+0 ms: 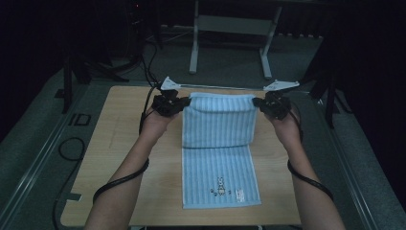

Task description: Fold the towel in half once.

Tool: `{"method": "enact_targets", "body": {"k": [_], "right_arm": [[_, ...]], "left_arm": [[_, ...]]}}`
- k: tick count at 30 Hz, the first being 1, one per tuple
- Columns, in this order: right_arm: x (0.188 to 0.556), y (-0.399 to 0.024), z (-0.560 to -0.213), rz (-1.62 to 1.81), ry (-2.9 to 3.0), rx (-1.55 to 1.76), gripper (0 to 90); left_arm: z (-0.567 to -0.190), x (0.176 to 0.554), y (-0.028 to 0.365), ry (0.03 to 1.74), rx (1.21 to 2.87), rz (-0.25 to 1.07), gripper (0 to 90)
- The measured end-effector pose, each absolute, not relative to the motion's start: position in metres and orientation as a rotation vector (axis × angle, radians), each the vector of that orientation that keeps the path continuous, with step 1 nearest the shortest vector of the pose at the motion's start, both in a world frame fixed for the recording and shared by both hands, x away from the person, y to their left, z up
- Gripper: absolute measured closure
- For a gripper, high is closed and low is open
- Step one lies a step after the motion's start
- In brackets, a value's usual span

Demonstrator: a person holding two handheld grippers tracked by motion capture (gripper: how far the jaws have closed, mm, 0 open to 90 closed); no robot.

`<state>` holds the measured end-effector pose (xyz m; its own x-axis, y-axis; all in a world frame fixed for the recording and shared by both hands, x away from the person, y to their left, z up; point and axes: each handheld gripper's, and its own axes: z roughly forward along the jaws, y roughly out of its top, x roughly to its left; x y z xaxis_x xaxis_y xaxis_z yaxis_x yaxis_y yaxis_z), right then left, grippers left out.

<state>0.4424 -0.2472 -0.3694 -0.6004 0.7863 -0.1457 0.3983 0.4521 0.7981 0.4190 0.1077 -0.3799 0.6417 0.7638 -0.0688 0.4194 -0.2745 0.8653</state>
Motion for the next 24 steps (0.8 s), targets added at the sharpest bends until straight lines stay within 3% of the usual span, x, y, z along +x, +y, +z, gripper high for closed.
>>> {"method": "enact_targets", "body": {"k": [5, 9, 18, 24], "right_arm": [[0.419, -0.252, -0.349, 1.082, 2.173, 0.918, 88.1], [0.394, -0.260, -0.357, 1.162, 2.189, 0.889, 88.1], [0.340, -0.277, -0.445, 1.168, 2.319, 0.957, 88.1], [0.328, -0.281, -0.494, 1.134, 2.430, 1.032, 88.0]], "left_arm": [[-0.369, 0.394, 0.112, 0.886, 1.887, 0.477, 86.3], [-0.387, 0.368, 0.114, 0.849, 1.938, 0.396, 86.1], [-0.473, 0.328, 0.107, 0.885, 2.043, 0.192, 86.1], [-0.512, 0.322, 0.105, 0.953, 2.090, 0.064, 86.0]]}}
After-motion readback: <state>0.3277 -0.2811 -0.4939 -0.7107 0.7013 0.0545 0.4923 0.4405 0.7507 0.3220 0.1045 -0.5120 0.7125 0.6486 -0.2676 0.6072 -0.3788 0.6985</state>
